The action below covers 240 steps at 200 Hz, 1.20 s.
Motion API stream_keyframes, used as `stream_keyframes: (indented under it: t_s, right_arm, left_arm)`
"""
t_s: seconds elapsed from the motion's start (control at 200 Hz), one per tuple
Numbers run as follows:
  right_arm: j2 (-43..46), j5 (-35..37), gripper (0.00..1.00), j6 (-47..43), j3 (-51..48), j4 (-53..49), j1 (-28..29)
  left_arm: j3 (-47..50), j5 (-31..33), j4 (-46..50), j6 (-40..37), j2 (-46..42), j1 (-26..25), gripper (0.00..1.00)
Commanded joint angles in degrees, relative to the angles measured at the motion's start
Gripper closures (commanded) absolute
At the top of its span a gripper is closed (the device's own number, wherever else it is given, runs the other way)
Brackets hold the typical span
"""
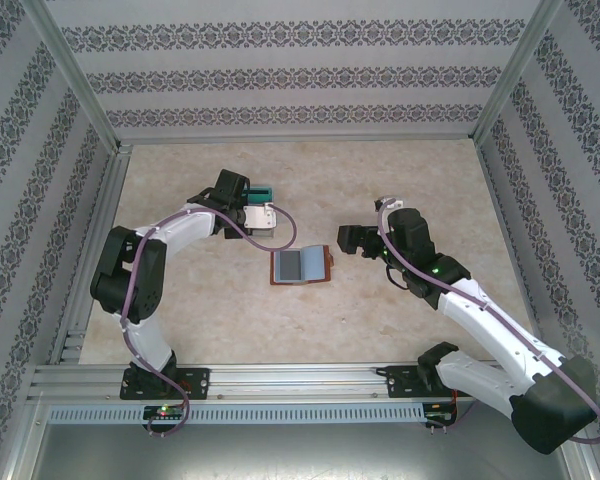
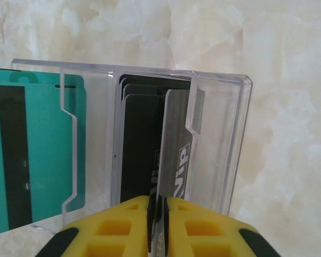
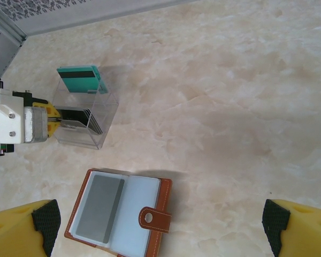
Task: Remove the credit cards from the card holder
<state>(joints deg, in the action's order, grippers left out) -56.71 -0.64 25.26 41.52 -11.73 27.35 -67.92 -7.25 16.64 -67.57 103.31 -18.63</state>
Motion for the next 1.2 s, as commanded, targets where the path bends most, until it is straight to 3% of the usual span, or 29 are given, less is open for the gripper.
stream_keyframes:
  t_s: [0.0,0.854,1.019,1.194]
  right_arm:
    - [-0.25,0.68,0.02,-0.73,1.99,0.71,-0.55]
    - [-0.25,-0.85,0.02,-0.1,1.56,0.37,-0.72]
    - [-0.76,-2.04,0.02,-0.17,1.87,0.04,-0.72]
    - [-6.63,-5.32,0.02,-0.41,7.43,-6.12,-0.48]
  left_arm:
    - [-1.42,-0.31,-0.12,0.94,1.13,0.79,0.81]
    - [-3.23,2.46,-3.89,5.4,0.16,0.83,0.65]
    - [-3.28,0.77,-3.81,10.87,-2.79,0.94,0.53]
    - [-4.52,-2.13,-1.88,24.84,-7.51,0.89,0.39]
